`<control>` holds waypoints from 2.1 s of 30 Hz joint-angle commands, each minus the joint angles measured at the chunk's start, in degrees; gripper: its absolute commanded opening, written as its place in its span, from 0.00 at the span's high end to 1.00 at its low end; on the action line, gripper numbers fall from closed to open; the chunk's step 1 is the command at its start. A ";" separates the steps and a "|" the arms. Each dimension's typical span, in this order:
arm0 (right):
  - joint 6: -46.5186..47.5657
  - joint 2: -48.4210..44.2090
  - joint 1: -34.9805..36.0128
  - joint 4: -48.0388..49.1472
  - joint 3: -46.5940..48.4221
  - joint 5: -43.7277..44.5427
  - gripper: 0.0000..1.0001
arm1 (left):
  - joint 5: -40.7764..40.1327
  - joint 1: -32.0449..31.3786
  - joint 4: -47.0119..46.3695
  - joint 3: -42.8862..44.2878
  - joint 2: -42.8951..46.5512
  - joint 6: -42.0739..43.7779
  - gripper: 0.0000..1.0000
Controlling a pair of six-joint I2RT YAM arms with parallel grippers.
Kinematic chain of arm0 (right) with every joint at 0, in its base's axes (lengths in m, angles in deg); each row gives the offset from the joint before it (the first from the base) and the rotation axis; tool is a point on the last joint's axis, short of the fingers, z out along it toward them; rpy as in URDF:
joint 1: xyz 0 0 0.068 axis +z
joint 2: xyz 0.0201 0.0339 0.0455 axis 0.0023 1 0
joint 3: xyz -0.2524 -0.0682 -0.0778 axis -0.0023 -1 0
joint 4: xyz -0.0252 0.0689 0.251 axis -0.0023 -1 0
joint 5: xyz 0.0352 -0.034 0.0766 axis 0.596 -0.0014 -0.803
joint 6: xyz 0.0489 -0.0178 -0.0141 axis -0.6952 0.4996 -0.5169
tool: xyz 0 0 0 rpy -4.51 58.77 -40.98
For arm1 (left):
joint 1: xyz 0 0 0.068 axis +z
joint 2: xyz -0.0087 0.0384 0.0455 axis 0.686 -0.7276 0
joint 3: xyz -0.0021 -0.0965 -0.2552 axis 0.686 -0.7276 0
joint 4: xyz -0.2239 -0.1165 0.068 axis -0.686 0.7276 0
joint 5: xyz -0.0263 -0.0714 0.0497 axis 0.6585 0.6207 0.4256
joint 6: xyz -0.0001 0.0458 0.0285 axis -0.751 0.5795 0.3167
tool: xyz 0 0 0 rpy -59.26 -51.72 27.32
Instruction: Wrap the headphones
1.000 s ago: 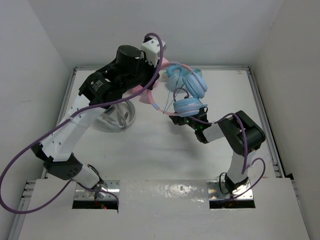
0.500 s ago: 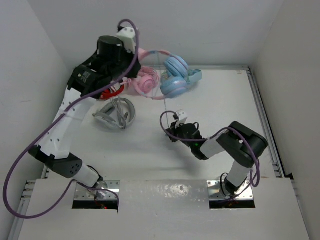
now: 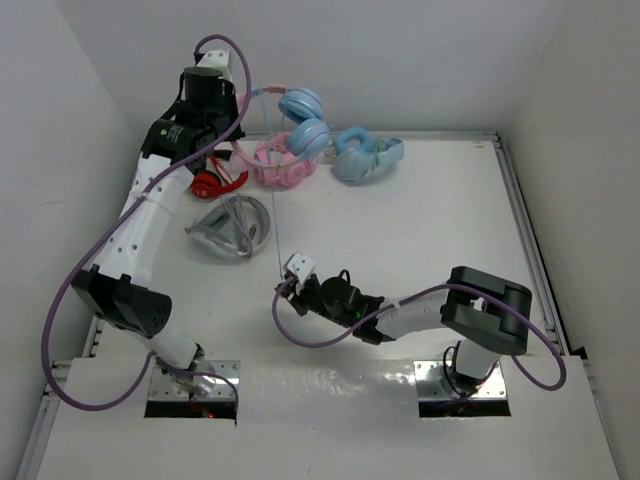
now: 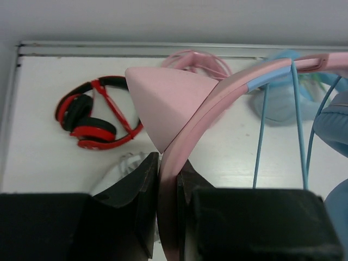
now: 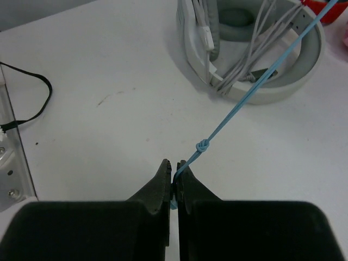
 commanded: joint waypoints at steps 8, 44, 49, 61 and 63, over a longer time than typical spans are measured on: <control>3.36 -6.57 5.25 -10.52 -1.68 -2.93 1.00 | -18.18 3.92 -29.11 0.90 -8.59 6.15 1.00; 16.47 -18.54 -36.84 -42.69 43.93 4.02 1.00 | -0.96 -22.08 -32.91 -42.07 8.18 32.18 1.00; 13.38 -13.35 -43.08 -44.80 48.24 0.85 1.00 | 2.29 -24.55 -29.39 -41.46 8.97 29.99 1.00; 4.68 -11.32 -51.18 -40.59 38.50 -12.50 1.00 | 18.54 -24.64 -18.07 -32.85 13.19 24.54 1.00; 3.54 -12.11 -51.26 -38.13 35.77 -17.33 1.00 | 22.15 -24.64 -16.57 -31.27 13.11 24.27 1.00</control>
